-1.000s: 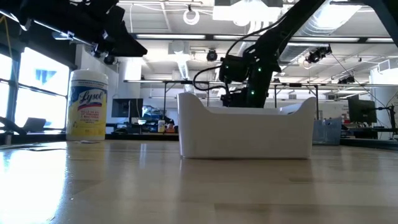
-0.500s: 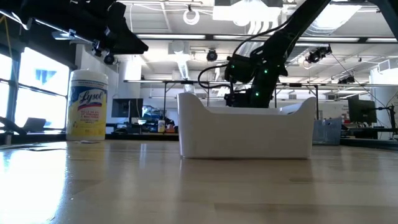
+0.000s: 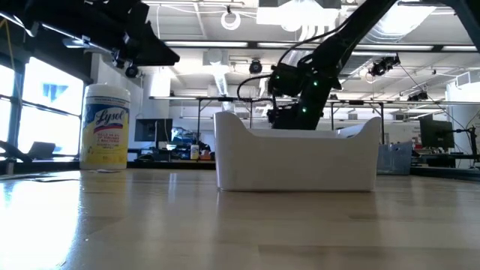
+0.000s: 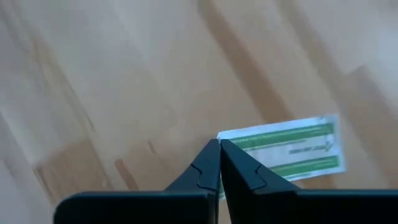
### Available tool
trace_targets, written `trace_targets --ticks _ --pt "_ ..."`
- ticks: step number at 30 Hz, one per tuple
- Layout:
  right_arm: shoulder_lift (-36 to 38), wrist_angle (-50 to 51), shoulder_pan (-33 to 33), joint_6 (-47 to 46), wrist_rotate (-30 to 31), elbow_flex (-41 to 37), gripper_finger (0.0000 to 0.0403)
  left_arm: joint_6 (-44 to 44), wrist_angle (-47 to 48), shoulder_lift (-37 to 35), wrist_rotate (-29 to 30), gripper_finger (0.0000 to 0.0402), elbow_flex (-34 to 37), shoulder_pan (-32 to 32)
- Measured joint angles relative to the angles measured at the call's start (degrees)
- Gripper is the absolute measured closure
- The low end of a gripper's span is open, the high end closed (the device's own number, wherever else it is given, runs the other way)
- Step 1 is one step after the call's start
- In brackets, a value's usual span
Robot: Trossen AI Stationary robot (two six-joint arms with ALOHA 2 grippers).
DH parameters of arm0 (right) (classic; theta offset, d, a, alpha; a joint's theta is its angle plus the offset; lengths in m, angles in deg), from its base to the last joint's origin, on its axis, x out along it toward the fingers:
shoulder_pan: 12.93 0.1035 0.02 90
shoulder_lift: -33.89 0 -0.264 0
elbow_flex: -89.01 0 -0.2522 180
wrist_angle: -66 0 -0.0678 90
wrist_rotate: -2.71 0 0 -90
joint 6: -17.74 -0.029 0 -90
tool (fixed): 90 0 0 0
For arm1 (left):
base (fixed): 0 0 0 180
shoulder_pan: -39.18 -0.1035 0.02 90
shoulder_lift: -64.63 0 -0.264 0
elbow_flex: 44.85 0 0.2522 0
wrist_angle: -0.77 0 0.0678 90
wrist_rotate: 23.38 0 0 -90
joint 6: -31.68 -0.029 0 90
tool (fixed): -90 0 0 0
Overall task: Pick & Place First Aid Supplies
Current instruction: Put the green bandage into the black bin
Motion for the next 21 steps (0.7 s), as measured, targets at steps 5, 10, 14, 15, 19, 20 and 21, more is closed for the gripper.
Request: trace_targets --ticks 5,10,14,15,19,20,21 --pt "0.19 1.12 -1.37 -0.58 -1.11 1.76 0.0401 0.00 1.31 0.00 -0.21 0.0277 0.00 0.02" --pt "0.97 4.97 -1.79 -1.05 -0.80 4.26 0.0402 0.00 2.07 0.00 -0.35 0.0277 0.00 0.02" --pt "3.58 8.59 -1.85 -2.07 1.66 6.53 0.0402 0.00 2.34 0.00 -0.34 0.0277 0.00 0.02" --pt "4.68 9.50 -1.85 -2.83 2.34 7.18 0.0402 0.00 2.30 0.00 -0.34 0.0277 0.00 0.02" --pt "9.03 15.47 -2.46 -6.94 7.05 9.90 0.0402 0.00 2.32 0.00 -0.34 0.0277 0.00 0.02" --pt "10.34 17.34 -2.79 -8.46 8.49 10.48 0.0402 0.01 2.31 0.00 -0.34 0.0277 0.00 0.02" --pt "11.75 19.29 -3.07 -10.26 9.77 10.93 0.0401 0.00 2.40 0.00 -0.34 0.0277 0.00 0.02"
